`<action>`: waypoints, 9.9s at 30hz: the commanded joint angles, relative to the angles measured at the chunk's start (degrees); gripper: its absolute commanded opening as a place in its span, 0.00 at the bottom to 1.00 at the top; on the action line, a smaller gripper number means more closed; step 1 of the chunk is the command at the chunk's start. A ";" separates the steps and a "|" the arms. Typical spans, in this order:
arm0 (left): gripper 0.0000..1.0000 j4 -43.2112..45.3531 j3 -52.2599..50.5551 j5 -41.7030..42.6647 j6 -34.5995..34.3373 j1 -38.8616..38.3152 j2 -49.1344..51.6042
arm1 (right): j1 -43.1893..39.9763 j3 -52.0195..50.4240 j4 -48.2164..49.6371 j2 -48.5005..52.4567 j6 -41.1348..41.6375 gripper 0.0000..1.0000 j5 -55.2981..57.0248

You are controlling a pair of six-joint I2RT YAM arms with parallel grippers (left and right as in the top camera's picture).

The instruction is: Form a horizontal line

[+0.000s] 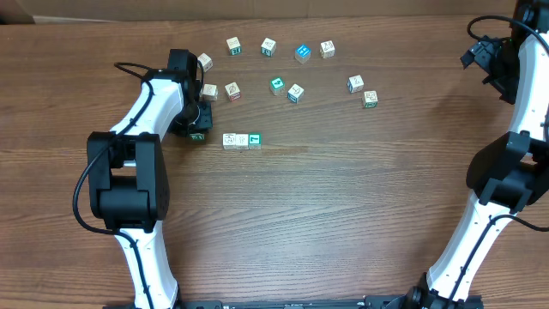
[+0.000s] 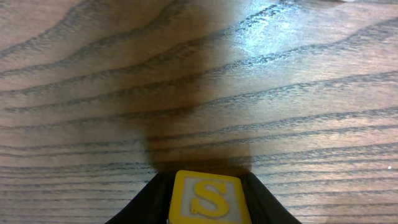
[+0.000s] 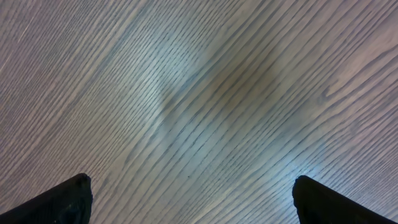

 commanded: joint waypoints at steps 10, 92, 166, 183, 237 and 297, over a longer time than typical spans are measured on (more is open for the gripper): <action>0.29 -2.14 0.57 1.36 -1.73 -0.76 2.01 | -0.20 -0.20 0.11 -0.96 -0.22 1.00 0.13; 0.55 -0.42 0.57 7.91 -6.16 -1.53 2.01 | -0.20 -0.20 0.11 -0.96 -0.22 1.00 0.13; 0.11 4.20 0.50 5.60 -1.18 -0.04 2.03 | -0.20 -0.17 0.11 -0.96 -0.22 1.00 0.13; 0.07 0.55 0.50 8.59 -0.74 -0.04 2.03 | -0.20 -0.20 0.11 -0.96 -0.22 1.00 0.13; 0.04 -2.25 0.50 -4.72 -7.63 -0.63 2.03 | -0.20 -0.20 0.11 -0.96 -0.22 1.00 0.13; 0.04 -5.29 0.50 -0.72 -7.08 -3.52 2.03 | -0.20 -0.17 0.11 -0.96 -0.22 1.00 0.13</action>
